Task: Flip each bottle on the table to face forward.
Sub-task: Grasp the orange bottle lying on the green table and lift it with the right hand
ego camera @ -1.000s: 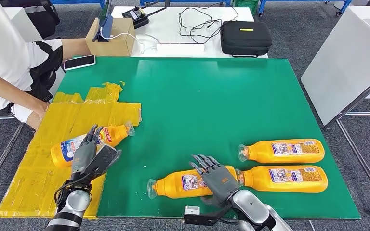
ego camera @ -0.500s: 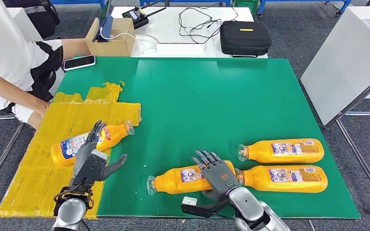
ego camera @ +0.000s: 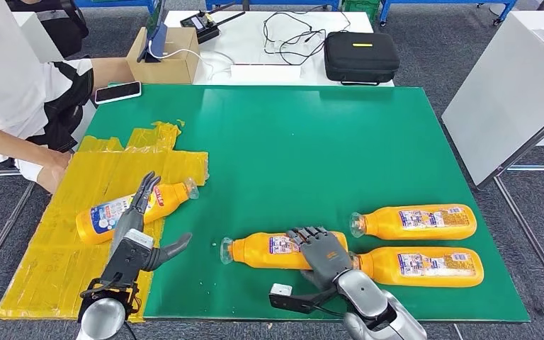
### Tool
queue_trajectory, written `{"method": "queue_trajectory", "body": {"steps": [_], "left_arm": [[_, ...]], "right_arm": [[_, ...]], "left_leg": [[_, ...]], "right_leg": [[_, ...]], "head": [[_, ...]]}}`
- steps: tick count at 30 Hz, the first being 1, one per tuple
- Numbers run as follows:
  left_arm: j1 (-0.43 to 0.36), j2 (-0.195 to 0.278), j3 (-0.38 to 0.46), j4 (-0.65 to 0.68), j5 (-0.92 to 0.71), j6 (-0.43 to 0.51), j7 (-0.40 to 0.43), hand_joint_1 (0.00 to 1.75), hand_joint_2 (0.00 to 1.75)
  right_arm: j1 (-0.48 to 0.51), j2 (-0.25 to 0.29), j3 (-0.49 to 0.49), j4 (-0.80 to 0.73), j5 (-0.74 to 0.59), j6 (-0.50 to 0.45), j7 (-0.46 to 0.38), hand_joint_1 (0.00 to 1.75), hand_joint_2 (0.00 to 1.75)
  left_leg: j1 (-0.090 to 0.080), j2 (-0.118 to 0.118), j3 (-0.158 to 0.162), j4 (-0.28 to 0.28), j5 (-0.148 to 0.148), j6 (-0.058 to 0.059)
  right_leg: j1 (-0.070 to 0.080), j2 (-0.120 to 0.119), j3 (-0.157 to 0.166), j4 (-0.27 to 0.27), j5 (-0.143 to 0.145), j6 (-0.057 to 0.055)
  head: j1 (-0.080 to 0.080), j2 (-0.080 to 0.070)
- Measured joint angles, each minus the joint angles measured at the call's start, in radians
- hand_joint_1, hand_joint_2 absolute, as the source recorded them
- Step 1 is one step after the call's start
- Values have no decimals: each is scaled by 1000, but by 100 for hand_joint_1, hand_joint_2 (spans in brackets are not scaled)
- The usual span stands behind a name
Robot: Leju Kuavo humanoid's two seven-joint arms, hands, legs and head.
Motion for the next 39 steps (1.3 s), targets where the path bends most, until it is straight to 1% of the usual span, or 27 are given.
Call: {"method": "queue_trajectory", "body": {"steps": [4, 6, 8, 10, 13, 14, 16, 18, 19, 22, 26, 31, 39], "left_arm": [[34, -1, -33, -54, 41, -33, -6, 0, 175], [54, -1, -59, -86, 58, -55, -3, 0, 175], [73, -1, -88, -112, 62, -60, 6, 0, 175], [88, -1, -115, -130, 59, -55, 16, 0, 175], [101, 0, -151, -146, 65, -51, 21, 0, 175], [103, 1, -162, -148, 69, -51, 19, 0, 175], [106, 3, -188, -150, 56, -34, 11, 0, 175], [106, 4, -220, -150, 19, 6, 5, 0, 175], [105, 4, -236, -150, 7, 24, 3, 0, 175], [104, 7, -273, -150, 16, 42, 3, 0, 175], [102, 13, -298, -150, 42, 43, 4, 0, 175], [101, 17, -307, -150, 45, 43, 4, 0, 175], [101, 20, -314, -150, 47, 43, 4, 0, 175]], "right_arm": [[34, 28, -36, -32, -48, -71, -20, 175, 175], [72, 56, -74, -78, -102, -156, -59, 175, 175], [114, 97, -124, -145, -186, -268, -124, 175, 175], [148, 136, -174, -216, -257, -339, -176, 175, 175], [184, 176, -233, -292, -341, -371, -233, 175, 175], [197, 188, -253, -311, -396, -384, -269, 175, 175], [221, 215, -293, -351, -550, -404, -359, 175, 175], [239, 247, -336, -393, -713, -403, -442, 175, 175], [247, 260, -357, -411, -778, -393, -470, 175, 175], [261, 290, -405, -447, -881, -339, -498, 175, 175], [269, 315, -432, -457, -916, -281, -499, 175, 175], [271, 330, -447, -457, -919, -275, -501, 175, 175], [272, 336, -456, -457, -923, -263, -501, 175, 175]], "left_leg": [[0, 0, -1, 0, 0, 0], [0, 0, -3, 0, 0, 0], [0, 0, -4, 0, 0, 0], [0, 0, -4, 0, 0, 0], [1, 0, -5, 0, -1, 0], [1, 0, -5, 0, 0, 0], [1, 0, -5, 0, 0, 0], [1, 0, -5, 0, 0, 0], [1, 0, -5, 0, 0, 0], [0, 1, -5, 0, 0, 0], [0, 1, -5, 0, 0, 0], [0, 1, -5, 0, 0, 0], [0, 1, -5, 0, 0, 0]], "right_leg": [[0, 0, -1, 0, 0, 0], [0, 0, -2, 0, 0, 0], [0, 0, -4, 0, 0, 0], [0, 0, -5, 0, 0, 0], [0, 0, -5, 0, 0, 0], [0, 0, -6, 0, 0, 0], [0, 0, -6, 0, 0, 0], [0, 0, -6, 0, 0, 0], [0, 0, -6, 0, 0, 0], [0, 0, -6, 0, 0, 0], [0, 0, -6, 0, 0, 0], [0, 0, -6, 0, 0, 0], [0, 0, -6, 0, 0, 0]], "head": [[0, 0], [0, 0], [0, 0], [-1, 0], [0, 0], [0, 0], [0, 0], [0, 0], [0, 0], [0, 0], [0, 0], [0, 0], [0, 0]]}}
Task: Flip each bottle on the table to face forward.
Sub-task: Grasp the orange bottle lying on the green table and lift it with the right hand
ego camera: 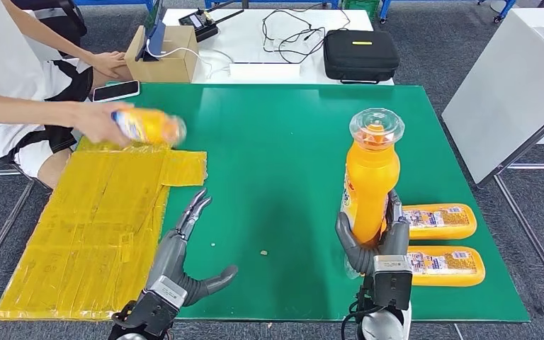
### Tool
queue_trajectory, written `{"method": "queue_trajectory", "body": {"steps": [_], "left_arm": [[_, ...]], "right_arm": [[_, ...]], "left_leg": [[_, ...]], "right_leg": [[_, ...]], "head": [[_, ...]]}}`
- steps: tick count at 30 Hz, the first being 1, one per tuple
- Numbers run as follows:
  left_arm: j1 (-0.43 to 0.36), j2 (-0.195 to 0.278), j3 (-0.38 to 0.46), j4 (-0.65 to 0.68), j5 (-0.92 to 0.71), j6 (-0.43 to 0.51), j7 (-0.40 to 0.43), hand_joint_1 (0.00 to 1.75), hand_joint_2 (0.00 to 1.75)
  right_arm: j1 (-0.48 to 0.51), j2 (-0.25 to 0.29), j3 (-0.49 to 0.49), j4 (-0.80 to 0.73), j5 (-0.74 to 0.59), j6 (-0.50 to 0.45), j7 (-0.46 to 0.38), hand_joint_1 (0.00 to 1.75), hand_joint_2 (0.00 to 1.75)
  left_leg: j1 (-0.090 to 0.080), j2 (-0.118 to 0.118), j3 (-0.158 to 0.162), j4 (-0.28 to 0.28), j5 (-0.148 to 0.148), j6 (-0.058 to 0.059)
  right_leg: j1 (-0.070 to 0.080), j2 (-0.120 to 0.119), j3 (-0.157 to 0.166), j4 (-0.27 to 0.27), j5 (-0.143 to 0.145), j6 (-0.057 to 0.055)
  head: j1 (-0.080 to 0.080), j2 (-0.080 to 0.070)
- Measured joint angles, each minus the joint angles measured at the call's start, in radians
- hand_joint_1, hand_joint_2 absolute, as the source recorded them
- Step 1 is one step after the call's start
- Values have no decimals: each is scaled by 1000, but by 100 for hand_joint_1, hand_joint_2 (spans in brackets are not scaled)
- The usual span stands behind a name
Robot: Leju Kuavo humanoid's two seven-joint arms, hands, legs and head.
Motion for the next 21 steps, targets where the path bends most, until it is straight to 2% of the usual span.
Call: {"method": "queue_trajectory", "body": {"steps": [2, 5, 8, 16, 21], "left_arm": [[-1, 0, -2, 0, 11, -8, 0, 0, 175], [-8, 2, -3, 1, 81, -55, 2, 0, 175], [-25, 3, 6, 5, 189, -112, 10, 0, 175], [-69, 3, 55, 34, 352, -184, 46, 0, 175], [-87, 4, 73, 63, 407, -202, 52, 0, 175]], "right_arm": [[0, 0, -1, 0, -28, 48, 4, 175, 175], [-1, 1, 12, 12, -108, 213, 22, 175, 175], [-9, 5, 60, 64, -97, 311, 26, 175, 175], [-51, 4, 252, 268, -22, 319, 7, 175, 175], [-74, -2, 328, 341, 7, 308, -3, 175, 175]], "left_leg": [[0, 0, 0, 0, 0, 0], [0, 0, 0, 0, 0, 0], [0, 0, 0, 0, 0, 0], [1, 0, 0, 0, 0, 0], [1, -1, 0, 0, 0, 0]], "right_leg": [[0, 0, 0, 0, 0, 0], [0, 0, 0, 0, 0, 0], [0, 0, 1, 0, 0, 0], [1, 0, 0, 0, 0, 0], [1, 0, 0, 0, 0, 0]], "head": [[0, 0], [0, 0], [0, 0], [0, 0], [0, 0]]}}
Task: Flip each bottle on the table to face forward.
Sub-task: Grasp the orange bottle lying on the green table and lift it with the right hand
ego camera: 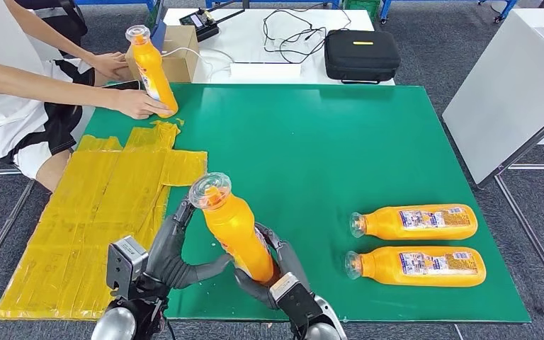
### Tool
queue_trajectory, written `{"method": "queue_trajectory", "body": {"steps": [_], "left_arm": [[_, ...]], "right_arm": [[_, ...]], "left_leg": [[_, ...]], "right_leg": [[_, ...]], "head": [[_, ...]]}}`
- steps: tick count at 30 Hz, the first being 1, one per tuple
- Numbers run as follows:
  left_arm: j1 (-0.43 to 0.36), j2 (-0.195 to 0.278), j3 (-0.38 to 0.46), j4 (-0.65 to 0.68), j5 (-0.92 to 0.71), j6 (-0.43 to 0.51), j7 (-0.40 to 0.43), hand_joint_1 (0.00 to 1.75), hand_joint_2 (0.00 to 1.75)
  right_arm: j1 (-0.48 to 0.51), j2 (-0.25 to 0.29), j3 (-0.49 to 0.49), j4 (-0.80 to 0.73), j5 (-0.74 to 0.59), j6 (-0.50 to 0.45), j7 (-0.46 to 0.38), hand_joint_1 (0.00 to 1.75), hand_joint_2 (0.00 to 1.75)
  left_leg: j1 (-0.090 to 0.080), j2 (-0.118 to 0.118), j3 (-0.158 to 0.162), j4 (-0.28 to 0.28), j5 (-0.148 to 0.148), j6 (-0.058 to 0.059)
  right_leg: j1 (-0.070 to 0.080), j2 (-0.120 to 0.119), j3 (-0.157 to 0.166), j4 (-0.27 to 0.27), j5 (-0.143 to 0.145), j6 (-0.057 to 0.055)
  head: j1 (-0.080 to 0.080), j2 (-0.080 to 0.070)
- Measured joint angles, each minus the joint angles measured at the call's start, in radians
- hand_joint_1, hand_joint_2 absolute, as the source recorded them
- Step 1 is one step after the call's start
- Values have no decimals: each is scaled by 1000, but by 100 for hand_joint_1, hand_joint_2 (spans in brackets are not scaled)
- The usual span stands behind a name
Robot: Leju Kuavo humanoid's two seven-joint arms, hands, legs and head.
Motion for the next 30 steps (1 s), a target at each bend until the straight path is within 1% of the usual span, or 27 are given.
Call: {"method": "queue_trajectory", "body": {"steps": [4, 12, 13, 14, 16, 17, 18, 22, 30], "left_arm": [[-9, 3, 11, 20, 22, -6, 0, 0, 175], [-18, 8, 14, 55, 48, -16, 8, 0, 175], [-19, 8, 14, 60, 50, -17, 9, 5, 175], [-21, 8, 14, 65, 53, -18, 10, 24, 175], [-23, 8, 14, 75, 63, -21, 12, 111, 175], [-25, 8, 15, 81, 72, -25, 14, 150, 175], [-26, 8, 15, 86, 84, -31, 15, 175, 175], [-28, 8, 19, 103, 123, -49, 18, 175, 175], [-32, 8, 29, 117, 150, -63, 18, 175, 175]], "right_arm": [[-19, -4, 27, 33, 6, -4, -1, 175, 175], [-40, -13, 48, 63, 27, -17, -1, 175, 175], [-41, -13, 50, 65, 28, -21, -1, 175, 175], [-41, -14, 51, 65, 30, -25, -1, 175, 175], [-43, -16, 53, 66, 34, -32, -1, 175, 175], [-43, -17, 55, 66, 36, -35, -1, 175, 175], [-44, -18, 57, 66, 38, -39, -1, 175, 175], [-47, -19, 63, 67, 48, -49, -1, 175, 175], [-49, -20, 68, 73, 51, -50, -1, 175, 175]], "left_leg": [[0, 0, 0, 0, 0, 0], [0, 0, 0, 0, 0, 0], [0, 0, 0, 0, 0, 0], [0, 0, 0, 0, 0, 0], [0, 0, 0, 0, 0, 0], [0, 0, 0, 0, 0, 0], [0, 0, 0, 0, 0, 0], [0, 0, 0, 0, 0, 0], [0, 0, 0, 0, 0, 0]], "right_leg": [[0, 0, 0, 0, 0, 0], [-1, 0, 0, 0, 0, 0], [-1, 0, 0, 0, 0, 0], [-1, 0, 0, 0, 0, 0], [-1, 0, 0, 0, 0, 0], [-1, 0, 0, 0, 0, 0], [-1, 0, 0, 0, 0, 0], [0, 0, 0, 0, 0, 0], [-1, 0, 0, 0, 0, 0]], "head": [[0, 0], [0, 0], [0, 0], [0, 0], [0, 0], [0, 0], [0, 0], [0, 0], [0, 0]]}}
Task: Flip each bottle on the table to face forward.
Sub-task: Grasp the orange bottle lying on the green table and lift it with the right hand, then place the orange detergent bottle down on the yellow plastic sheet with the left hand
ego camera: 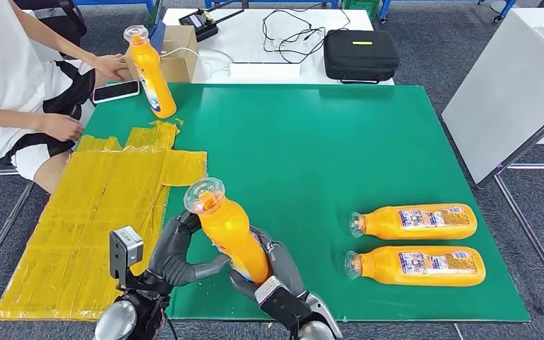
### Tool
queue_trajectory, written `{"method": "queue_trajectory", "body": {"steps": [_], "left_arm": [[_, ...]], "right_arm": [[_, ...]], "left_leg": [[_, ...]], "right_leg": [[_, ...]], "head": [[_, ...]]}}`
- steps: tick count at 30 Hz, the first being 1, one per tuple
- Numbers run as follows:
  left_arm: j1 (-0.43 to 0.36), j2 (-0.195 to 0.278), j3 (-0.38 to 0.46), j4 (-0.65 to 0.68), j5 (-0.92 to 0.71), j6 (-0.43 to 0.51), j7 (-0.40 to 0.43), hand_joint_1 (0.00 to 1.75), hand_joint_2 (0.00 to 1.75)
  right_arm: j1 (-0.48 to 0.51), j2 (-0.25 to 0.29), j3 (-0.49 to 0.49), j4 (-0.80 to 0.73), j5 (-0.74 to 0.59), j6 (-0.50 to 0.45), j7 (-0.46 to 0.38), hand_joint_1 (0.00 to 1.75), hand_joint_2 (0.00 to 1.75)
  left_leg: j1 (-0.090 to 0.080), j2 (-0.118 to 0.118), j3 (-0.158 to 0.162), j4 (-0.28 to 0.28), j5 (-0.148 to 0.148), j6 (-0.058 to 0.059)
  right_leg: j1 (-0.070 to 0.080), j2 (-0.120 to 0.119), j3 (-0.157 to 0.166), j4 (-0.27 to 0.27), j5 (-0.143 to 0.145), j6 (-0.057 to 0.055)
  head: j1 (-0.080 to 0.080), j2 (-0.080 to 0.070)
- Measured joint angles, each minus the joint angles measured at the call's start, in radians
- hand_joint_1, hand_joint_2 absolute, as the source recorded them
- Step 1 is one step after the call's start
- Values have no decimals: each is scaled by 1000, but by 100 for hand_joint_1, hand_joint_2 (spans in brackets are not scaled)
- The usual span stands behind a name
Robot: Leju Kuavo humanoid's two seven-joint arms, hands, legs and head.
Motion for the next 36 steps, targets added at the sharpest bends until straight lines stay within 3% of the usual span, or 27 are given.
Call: {"method": "queue_trajectory", "body": {"steps": [13, 17, 36], "left_arm": [[2, 2, 2, -1, 24, -22, -6, 175, 175], [5, 3, 3, -6, 28, -33, -10, 0, 175], [12, 10, -45, -8, 62, -105, 15, 0, 175]], "right_arm": [[-6, 0, 8, 14, -2, 1, -3, 175, 175], [-10, 0, 13, 20, -3, 2, -6, 175, 175], [-12, 0, 27, 46, 0, 20, -20, 175, 175]], "left_leg": [[0, 0, 0, 0, 0, 0], [0, 0, 0, 0, 0, 0], [0, 0, 0, 0, 0, 0]], "right_leg": [[0, 0, 0, 0, 0, 0], [0, 0, 0, 0, 0, 0], [0, 0, 0, 0, 0, 0]], "head": [[0, 0], [0, 0], [0, 0]]}}
